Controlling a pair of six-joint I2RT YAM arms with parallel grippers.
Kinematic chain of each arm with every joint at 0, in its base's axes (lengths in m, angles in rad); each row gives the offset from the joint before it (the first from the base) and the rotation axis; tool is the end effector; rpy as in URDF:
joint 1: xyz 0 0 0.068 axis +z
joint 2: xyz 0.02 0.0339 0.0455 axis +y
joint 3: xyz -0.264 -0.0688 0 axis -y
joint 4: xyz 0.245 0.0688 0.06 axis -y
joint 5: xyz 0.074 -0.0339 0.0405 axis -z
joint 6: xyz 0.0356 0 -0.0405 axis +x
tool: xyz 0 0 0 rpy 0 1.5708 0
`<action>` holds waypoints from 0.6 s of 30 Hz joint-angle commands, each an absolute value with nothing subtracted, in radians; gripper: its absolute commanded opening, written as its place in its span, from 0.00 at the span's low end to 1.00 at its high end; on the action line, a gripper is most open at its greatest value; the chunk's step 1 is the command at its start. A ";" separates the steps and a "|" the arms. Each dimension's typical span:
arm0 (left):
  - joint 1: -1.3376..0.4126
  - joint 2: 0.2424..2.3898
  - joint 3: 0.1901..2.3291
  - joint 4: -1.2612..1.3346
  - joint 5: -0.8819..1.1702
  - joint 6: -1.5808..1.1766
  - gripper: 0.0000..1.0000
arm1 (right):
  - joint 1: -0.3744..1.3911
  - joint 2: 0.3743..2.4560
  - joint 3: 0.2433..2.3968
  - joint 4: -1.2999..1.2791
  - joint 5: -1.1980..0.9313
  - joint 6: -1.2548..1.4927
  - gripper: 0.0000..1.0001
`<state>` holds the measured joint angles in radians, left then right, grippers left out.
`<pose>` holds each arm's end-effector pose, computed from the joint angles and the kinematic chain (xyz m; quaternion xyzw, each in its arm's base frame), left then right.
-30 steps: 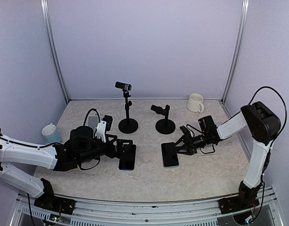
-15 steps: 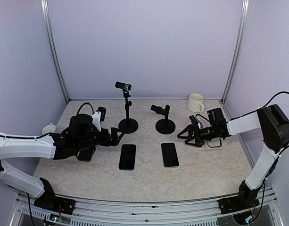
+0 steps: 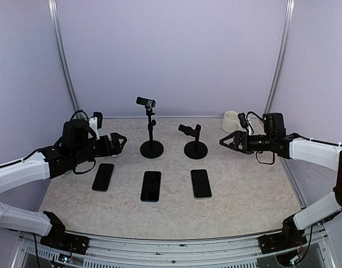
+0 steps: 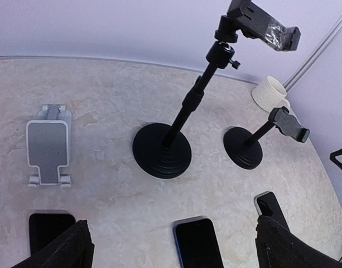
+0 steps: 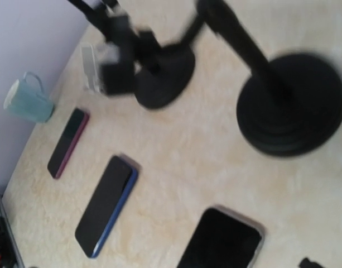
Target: Remove the phone from the phone stand
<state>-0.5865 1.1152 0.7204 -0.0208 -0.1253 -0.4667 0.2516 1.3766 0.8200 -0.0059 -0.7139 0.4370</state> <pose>0.2133 -0.1364 0.2676 0.0159 0.8367 -0.2285 0.4975 0.2791 0.0958 0.2402 -0.0921 0.8325 0.4408 0.3228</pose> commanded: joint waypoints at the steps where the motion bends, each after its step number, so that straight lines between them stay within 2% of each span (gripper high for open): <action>1: -0.541 1.060 0.765 -0.133 -0.157 -0.473 0.99 | 0.239 1.248 0.793 -0.007 -0.644 0.402 1.00; 8: -0.531 1.008 0.767 -0.246 -0.262 -0.522 0.99 | 0.239 1.031 0.674 0.049 -0.569 0.405 1.00; 18: -0.532 0.898 0.576 -0.213 -0.264 -0.649 0.99 | 0.238 0.736 0.406 0.147 -0.456 0.452 1.00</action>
<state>-0.5369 0.9302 0.6319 -0.2157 -0.2417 -0.5884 0.2459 0.8310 0.4770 0.0895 -0.5331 0.4320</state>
